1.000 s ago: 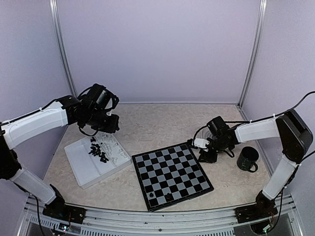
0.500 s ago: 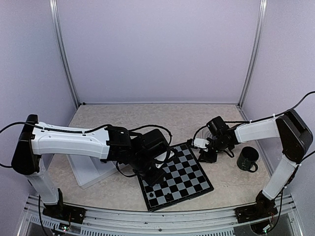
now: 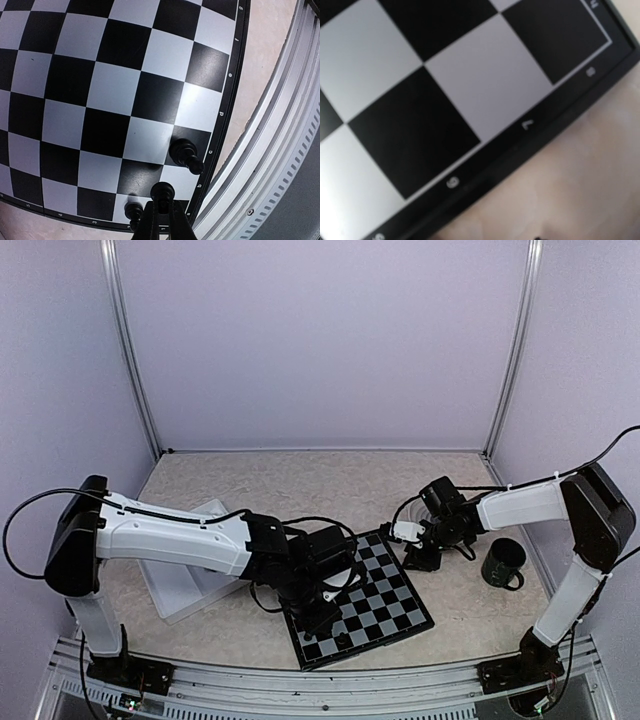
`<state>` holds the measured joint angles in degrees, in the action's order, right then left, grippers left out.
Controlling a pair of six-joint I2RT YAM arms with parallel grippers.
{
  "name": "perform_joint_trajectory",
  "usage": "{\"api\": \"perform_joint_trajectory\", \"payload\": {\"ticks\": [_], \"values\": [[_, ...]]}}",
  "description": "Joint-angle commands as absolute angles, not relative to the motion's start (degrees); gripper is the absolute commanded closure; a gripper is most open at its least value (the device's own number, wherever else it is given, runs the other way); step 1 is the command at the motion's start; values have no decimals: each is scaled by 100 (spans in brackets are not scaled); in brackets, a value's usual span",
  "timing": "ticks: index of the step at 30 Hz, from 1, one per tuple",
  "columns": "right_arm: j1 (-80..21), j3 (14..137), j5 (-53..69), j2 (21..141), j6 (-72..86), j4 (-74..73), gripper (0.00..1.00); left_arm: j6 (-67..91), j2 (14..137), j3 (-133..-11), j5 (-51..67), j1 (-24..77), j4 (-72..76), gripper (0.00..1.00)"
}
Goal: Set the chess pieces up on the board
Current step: Place the storage box in g7.
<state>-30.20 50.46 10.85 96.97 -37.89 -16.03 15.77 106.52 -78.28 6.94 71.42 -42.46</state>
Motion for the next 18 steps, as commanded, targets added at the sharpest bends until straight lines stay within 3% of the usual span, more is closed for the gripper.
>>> {"api": "perform_joint_trajectory", "payload": {"ticks": [1,18], "values": [[-3095,5027,1029,9712,-3802,-1634,54,1408,10806,-7849,732,7189,-4248,95],[-3095,5040,1029,9747,-3791,-1643,54,1337,11037,-7919,341,7181,-4430,92]]}}
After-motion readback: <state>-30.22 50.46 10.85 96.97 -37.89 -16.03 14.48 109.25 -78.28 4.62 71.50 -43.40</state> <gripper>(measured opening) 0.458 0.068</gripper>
